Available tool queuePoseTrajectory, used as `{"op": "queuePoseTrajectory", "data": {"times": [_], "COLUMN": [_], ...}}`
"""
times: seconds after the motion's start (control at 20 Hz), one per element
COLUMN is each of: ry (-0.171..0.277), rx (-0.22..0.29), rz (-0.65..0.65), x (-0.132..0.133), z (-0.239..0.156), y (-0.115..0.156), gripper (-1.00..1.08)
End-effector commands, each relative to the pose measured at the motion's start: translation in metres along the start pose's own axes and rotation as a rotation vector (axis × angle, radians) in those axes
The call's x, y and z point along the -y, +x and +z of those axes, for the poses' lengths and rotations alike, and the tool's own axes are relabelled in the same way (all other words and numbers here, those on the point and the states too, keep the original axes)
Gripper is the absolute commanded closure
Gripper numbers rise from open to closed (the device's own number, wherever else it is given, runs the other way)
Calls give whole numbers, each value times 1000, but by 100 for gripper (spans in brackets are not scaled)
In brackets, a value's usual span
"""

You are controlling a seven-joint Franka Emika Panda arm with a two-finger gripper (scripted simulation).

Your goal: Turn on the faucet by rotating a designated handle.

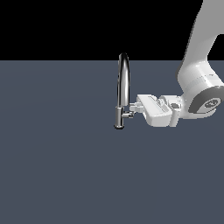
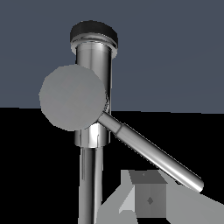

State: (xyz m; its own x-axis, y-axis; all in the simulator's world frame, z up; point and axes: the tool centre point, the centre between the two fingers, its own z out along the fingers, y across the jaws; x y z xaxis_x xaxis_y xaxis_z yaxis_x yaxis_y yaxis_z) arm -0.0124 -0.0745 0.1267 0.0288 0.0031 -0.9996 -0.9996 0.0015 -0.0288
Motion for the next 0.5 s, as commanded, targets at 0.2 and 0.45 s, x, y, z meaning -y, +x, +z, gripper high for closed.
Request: {"op": "queuePoseTrajectory", "data": {"times": [0.2,0.45], "ry": [7,12], "rx": [-3,-3], "rz": [10,23], "x": [-11,-26], "z": [-4,-8], "y": [28,61], "gripper": [108,108]}}
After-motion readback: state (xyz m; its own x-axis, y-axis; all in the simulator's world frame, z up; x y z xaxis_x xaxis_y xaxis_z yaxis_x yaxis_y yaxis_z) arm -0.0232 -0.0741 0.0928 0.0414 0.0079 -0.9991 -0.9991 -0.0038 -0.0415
